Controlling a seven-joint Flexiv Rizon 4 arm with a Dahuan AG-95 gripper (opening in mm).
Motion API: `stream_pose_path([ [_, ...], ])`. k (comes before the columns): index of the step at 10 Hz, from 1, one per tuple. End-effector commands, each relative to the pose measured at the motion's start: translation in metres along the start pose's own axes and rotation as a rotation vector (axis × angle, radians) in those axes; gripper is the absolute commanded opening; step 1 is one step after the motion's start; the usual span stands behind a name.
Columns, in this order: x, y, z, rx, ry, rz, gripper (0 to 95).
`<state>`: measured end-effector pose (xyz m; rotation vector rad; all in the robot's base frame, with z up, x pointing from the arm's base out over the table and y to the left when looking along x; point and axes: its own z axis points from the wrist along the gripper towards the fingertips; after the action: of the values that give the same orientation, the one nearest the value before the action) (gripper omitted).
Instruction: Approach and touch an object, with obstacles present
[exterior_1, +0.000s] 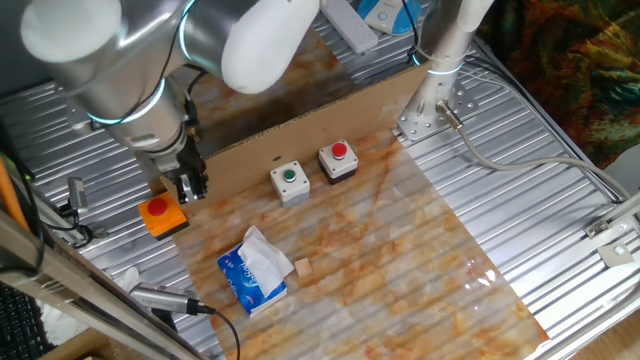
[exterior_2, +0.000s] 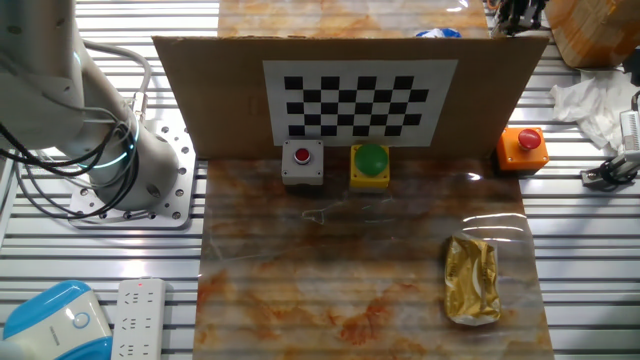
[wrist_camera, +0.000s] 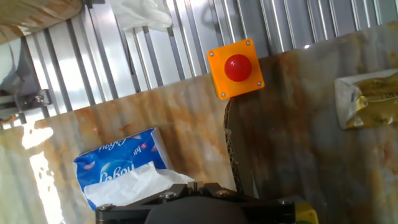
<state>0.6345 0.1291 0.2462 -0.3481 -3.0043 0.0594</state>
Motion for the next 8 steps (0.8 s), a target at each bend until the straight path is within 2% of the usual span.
stream_pose_path([
  [1,-0.0001,-0.0003,0.0003,0.014,-0.005,0.002,0.0],
  [2,-0.0001,-0.0003,0.0003,0.013,-0.004,0.005,0.0],
  [4,-0.0001,-0.0003,0.0003,-0.017,0.013,-0.001,0.0],
  [5,-0.0001,-0.0003,0.0003,-0.055,0.022,-0.016,0.0],
  [6,-0.0001,-0.0003,0.0003,-0.077,0.022,-0.047,0.0],
  [8,-0.0001,-0.0003,0.0003,-0.15,0.027,-0.108,0.0],
])
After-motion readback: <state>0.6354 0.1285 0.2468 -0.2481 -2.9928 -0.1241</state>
